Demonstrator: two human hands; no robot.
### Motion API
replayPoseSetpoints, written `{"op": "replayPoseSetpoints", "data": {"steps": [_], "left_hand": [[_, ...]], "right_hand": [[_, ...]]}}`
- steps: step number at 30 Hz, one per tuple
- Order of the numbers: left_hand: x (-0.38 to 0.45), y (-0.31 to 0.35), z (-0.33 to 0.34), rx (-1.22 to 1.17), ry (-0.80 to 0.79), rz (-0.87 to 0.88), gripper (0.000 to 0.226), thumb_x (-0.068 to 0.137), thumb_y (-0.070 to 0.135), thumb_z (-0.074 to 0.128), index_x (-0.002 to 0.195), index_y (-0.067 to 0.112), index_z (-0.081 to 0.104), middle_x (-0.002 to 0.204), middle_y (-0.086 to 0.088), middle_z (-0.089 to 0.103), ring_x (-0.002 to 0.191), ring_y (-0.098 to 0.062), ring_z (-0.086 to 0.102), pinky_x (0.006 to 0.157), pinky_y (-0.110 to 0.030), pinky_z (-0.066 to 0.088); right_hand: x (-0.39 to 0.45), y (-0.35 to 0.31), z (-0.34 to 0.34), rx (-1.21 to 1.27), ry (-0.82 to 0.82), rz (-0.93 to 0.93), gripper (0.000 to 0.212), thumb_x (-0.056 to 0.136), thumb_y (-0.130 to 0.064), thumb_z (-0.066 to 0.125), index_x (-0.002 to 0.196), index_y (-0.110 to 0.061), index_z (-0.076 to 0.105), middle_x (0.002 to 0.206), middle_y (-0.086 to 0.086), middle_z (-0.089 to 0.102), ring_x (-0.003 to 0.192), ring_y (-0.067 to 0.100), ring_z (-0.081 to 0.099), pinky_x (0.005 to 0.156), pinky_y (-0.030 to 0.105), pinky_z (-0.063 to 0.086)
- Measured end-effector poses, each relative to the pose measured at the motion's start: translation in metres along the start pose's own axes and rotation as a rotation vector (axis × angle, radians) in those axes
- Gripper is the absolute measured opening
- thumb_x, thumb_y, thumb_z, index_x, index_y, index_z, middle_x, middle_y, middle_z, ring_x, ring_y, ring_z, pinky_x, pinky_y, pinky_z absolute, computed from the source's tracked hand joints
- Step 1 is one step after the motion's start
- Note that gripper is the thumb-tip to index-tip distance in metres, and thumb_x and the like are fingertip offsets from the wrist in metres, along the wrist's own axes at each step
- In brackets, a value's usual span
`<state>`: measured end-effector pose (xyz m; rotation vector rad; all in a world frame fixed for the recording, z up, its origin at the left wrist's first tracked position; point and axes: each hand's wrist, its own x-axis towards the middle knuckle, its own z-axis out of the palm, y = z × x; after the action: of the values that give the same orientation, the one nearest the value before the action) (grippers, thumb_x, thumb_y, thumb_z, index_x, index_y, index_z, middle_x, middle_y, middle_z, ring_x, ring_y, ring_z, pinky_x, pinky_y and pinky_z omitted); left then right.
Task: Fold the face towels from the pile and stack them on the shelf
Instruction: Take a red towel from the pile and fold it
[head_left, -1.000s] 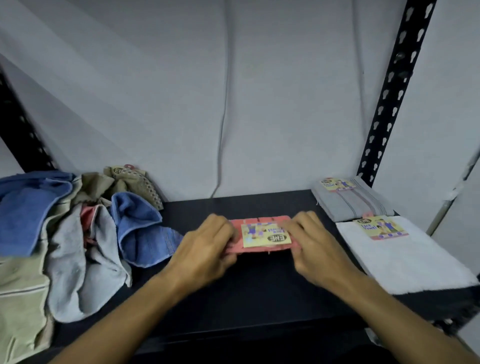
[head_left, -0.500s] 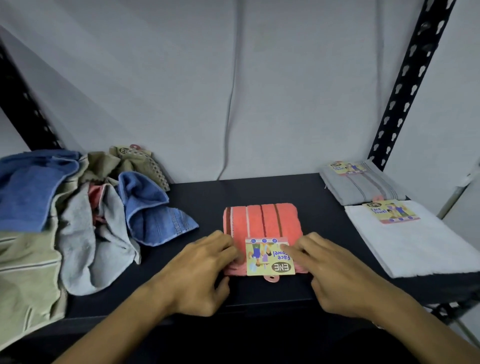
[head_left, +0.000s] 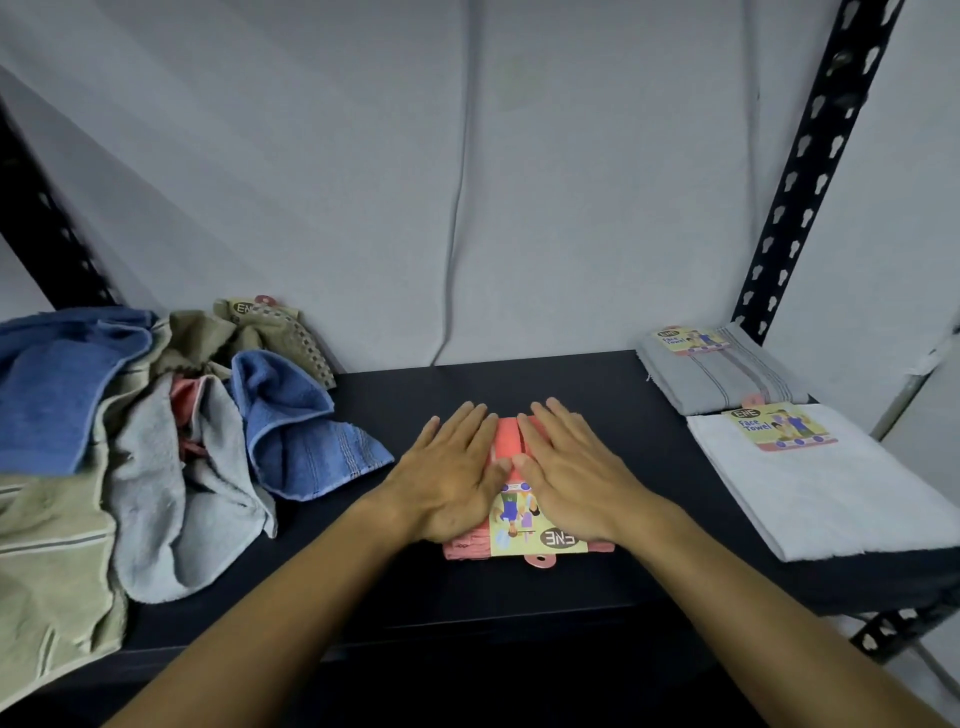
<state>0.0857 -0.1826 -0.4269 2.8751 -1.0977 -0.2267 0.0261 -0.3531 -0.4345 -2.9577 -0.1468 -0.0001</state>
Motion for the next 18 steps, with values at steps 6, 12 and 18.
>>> {"op": "replayPoseSetpoints", "data": {"steps": [6,12,18], "left_hand": [[0.005,-0.006,0.009,-0.048,-0.072,-0.011,0.068,0.102,0.055,0.006,0.157,0.018,-0.010,0.164,0.005,-0.014,0.148,-0.005,-0.018,0.123,-0.035,-0.007],[0.008,-0.008,0.010,-0.072,-0.094,-0.028,0.067,0.102,0.055,0.007,0.156,0.020,-0.011,0.164,0.007,-0.015,0.147,-0.004,-0.020,0.123,-0.037,-0.006],[0.011,-0.008,0.011,-0.046,-0.113,-0.043,0.066,0.102,0.055,0.007,0.156,0.021,-0.011,0.164,0.008,-0.015,0.148,-0.005,-0.019,0.124,-0.039,-0.004]], "right_hand": [[0.008,0.005,0.011,0.041,-0.083,0.042,0.058,0.105,-0.039,0.012,0.154,-0.013,-0.005,0.162,0.002,-0.012,0.146,0.012,-0.017,0.119,0.032,-0.010],[0.012,0.008,0.014,0.100,-0.121,0.064,0.058,0.104,-0.040,0.012,0.154,-0.017,-0.007,0.161,-0.003,-0.015,0.145,0.007,-0.019,0.119,0.030,-0.011],[0.014,0.010,0.013,0.101,-0.139,0.068,0.058,0.104,-0.039,0.013,0.154,-0.017,-0.007,0.161,-0.004,-0.015,0.145,0.007,-0.018,0.117,0.028,-0.012]]}}
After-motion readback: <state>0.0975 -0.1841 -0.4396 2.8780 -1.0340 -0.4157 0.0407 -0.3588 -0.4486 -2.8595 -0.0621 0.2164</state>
